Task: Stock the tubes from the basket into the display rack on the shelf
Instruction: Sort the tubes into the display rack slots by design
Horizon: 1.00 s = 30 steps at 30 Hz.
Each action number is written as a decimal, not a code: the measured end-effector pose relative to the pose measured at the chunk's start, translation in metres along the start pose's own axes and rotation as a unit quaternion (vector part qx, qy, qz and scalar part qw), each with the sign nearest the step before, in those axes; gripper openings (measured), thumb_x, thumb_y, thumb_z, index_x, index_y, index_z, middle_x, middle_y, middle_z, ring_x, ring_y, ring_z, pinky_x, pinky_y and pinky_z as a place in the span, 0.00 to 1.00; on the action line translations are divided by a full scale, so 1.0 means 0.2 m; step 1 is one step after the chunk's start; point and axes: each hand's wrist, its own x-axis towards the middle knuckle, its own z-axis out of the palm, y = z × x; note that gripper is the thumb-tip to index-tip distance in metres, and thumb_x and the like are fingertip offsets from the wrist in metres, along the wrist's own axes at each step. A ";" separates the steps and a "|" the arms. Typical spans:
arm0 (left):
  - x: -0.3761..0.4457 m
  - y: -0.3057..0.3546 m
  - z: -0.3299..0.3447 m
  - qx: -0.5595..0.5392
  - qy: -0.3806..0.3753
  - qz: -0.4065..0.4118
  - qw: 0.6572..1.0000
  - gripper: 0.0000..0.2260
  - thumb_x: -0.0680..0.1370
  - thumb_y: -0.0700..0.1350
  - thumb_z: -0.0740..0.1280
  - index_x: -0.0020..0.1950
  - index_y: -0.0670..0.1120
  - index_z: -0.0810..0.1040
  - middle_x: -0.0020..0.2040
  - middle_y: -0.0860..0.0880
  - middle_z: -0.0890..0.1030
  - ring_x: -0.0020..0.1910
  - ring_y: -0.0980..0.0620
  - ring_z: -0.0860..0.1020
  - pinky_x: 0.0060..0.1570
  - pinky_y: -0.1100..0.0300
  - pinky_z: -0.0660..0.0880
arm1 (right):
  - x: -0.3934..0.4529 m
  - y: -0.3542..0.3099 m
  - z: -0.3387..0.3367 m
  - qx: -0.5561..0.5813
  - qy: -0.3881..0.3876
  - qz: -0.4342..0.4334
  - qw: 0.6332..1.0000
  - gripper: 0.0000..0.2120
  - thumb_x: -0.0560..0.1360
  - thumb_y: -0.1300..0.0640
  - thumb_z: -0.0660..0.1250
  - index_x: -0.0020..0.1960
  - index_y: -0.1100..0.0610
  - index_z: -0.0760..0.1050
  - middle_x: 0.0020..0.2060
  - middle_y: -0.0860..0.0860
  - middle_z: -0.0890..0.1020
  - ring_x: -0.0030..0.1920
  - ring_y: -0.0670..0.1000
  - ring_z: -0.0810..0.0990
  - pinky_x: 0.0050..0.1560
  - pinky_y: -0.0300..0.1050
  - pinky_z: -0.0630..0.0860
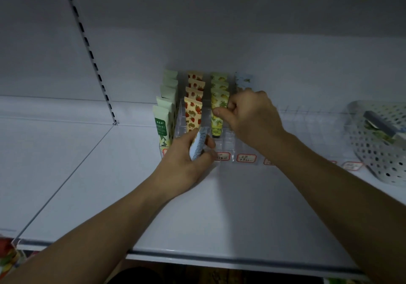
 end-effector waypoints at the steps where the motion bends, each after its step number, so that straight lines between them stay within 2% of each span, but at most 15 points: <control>1: -0.01 0.00 0.00 -0.015 -0.011 0.000 1.000 0.04 0.76 0.45 0.65 0.48 0.46 0.75 0.33 0.52 0.73 0.30 0.53 0.69 0.30 0.58 0.68 | -0.03 0.00 0.00 -0.004 0.007 -0.005 1.000 0.20 0.76 0.43 0.71 0.33 0.53 0.70 0.26 0.49 0.73 0.29 0.51 0.73 0.35 0.46 0.74; 3: -0.02 0.02 -0.01 -0.088 -0.047 -0.004 0.995 0.06 0.73 0.42 0.64 0.48 0.46 0.70 0.37 0.46 0.70 0.34 0.50 0.68 0.34 0.52 0.67 | -0.12 -0.03 0.00 0.006 0.026 0.007 1.000 0.23 0.79 0.42 0.66 0.31 0.53 0.68 0.24 0.49 0.72 0.26 0.49 0.71 0.34 0.45 0.72; 5: -0.02 0.02 -0.01 -0.140 -0.083 -0.003 0.987 0.07 0.75 0.39 0.61 0.51 0.45 0.66 0.40 0.41 0.69 0.35 0.47 0.68 0.35 0.45 0.66 | -0.18 -0.07 -0.05 0.102 0.011 0.041 0.994 0.25 0.81 0.41 0.60 0.33 0.57 0.74 0.25 0.51 0.77 0.25 0.47 0.75 0.33 0.46 0.74; 7: -0.02 0.01 0.01 -0.137 -0.092 0.000 0.986 0.08 0.79 0.39 0.61 0.55 0.45 0.65 0.42 0.38 0.71 0.34 0.41 0.70 0.33 0.38 0.66 | -0.18 -0.11 -0.11 0.228 -0.025 0.044 0.972 0.24 0.77 0.39 0.60 0.40 0.59 0.80 0.27 0.51 0.80 0.25 0.45 0.77 0.30 0.43 0.74; 8: -0.02 0.01 0.01 -0.133 -0.092 0.000 0.987 0.09 0.80 0.40 0.62 0.58 0.47 0.65 0.42 0.38 0.73 0.35 0.38 0.72 0.33 0.36 0.68 | -0.18 -0.12 -0.13 0.245 -0.047 0.038 0.968 0.22 0.74 0.39 0.62 0.42 0.57 0.81 0.28 0.49 0.80 0.25 0.44 0.76 0.29 0.42 0.73; 10: -0.01 0.01 0.02 -0.138 -0.092 0.003 0.986 0.12 0.80 0.39 0.65 0.60 0.47 0.66 0.44 0.39 0.78 0.37 0.37 0.76 0.36 0.36 0.73 | -0.19 -0.12 -0.12 0.216 -0.099 0.028 0.971 0.14 0.73 0.42 0.69 0.45 0.53 0.82 0.26 0.41 0.79 0.27 0.43 0.77 0.32 0.39 0.72; 12: -0.01 0.02 0.02 -0.156 -0.086 -0.004 0.984 0.14 0.78 0.37 0.68 0.60 0.44 0.67 0.46 0.42 0.81 0.39 0.39 0.79 0.38 0.46 0.77 | -0.20 -0.11 -0.10 0.203 -0.112 0.016 0.973 0.07 0.75 0.49 0.72 0.45 0.53 0.83 0.25 0.38 0.78 0.28 0.44 0.78 0.33 0.41 0.75; 13: -0.01 0.02 0.02 -0.171 -0.079 -0.009 0.982 0.15 0.78 0.36 0.69 0.60 0.43 0.68 0.48 0.41 0.82 0.41 0.38 0.80 0.40 0.50 0.78 | -0.20 -0.10 -0.10 0.211 -0.101 0.014 0.972 0.05 0.76 0.53 0.72 0.45 0.54 0.83 0.25 0.38 0.78 0.28 0.45 0.78 0.34 0.43 0.76; 15: 0.00 0.01 0.03 -0.187 -0.062 -0.015 0.980 0.17 0.77 0.39 0.70 0.62 0.41 0.70 0.50 0.39 0.82 0.44 0.38 0.82 0.42 0.50 0.79 | -0.18 -0.08 -0.12 0.256 -0.055 0.039 0.964 0.03 0.77 0.57 0.71 0.45 0.54 0.83 0.26 0.41 0.79 0.27 0.45 0.77 0.32 0.46 0.77; 17: 0.00 0.01 0.03 -0.178 -0.055 -0.019 0.982 0.19 0.77 0.43 0.69 0.66 0.41 0.70 0.50 0.39 0.83 0.45 0.37 0.83 0.42 0.50 0.77 | -0.14 -0.06 -0.16 0.335 0.035 0.097 0.936 0.04 0.77 0.61 0.71 0.45 0.53 0.82 0.28 0.46 0.81 0.27 0.46 0.78 0.30 0.46 0.78; 19: -0.01 0.01 0.03 -0.170 -0.055 -0.022 0.984 0.21 0.79 0.44 0.68 0.70 0.43 0.69 0.51 0.38 0.84 0.44 0.40 0.84 0.42 0.57 0.77 | -0.11 -0.02 -0.22 0.385 0.128 0.138 0.903 0.04 0.77 0.62 0.71 0.45 0.54 0.82 0.30 0.49 0.82 0.28 0.47 0.78 0.31 0.44 0.79; 21: -0.01 0.02 0.03 -0.153 -0.053 -0.022 0.987 0.22 0.79 0.41 0.67 0.72 0.43 0.68 0.50 0.39 0.84 0.43 0.44 0.84 0.40 0.63 0.76 | -0.10 0.05 -0.25 0.337 0.179 0.133 0.915 0.02 0.77 0.59 0.71 0.47 0.55 0.83 0.32 0.50 0.82 0.29 0.47 0.80 0.34 0.46 0.80; 25: 0.00 0.00 0.03 -0.115 -0.051 -0.025 0.992 0.19 0.81 0.35 0.64 0.72 0.42 0.70 0.48 0.42 0.84 0.40 0.46 0.84 0.39 0.64 0.76 | -0.09 0.14 -0.22 0.236 0.184 0.107 0.948 0.03 0.75 0.53 0.72 0.49 0.49 0.82 0.34 0.53 0.83 0.33 0.53 0.83 0.39 0.56 0.82; 27: 0.00 0.00 0.03 -0.100 -0.053 -0.027 0.993 0.18 0.81 0.35 0.64 0.71 0.41 0.71 0.47 0.45 0.84 0.39 0.47 0.84 0.39 0.63 0.76 | -0.10 0.14 -0.19 0.195 0.182 0.082 0.960 0.05 0.75 0.52 0.73 0.51 0.48 0.82 0.36 0.54 0.83 0.35 0.53 0.84 0.42 0.53 0.82; 30: 0.00 0.00 0.02 -0.077 -0.061 -0.026 0.995 0.17 0.81 0.36 0.64 0.70 0.43 0.72 0.46 0.50 0.84 0.40 0.48 0.84 0.40 0.62 0.77 | -0.10 0.12 -0.17 0.133 0.173 0.036 0.975 0.09 0.75 0.53 0.73 0.53 0.54 0.84 0.36 0.54 0.82 0.35 0.51 0.83 0.42 0.44 0.79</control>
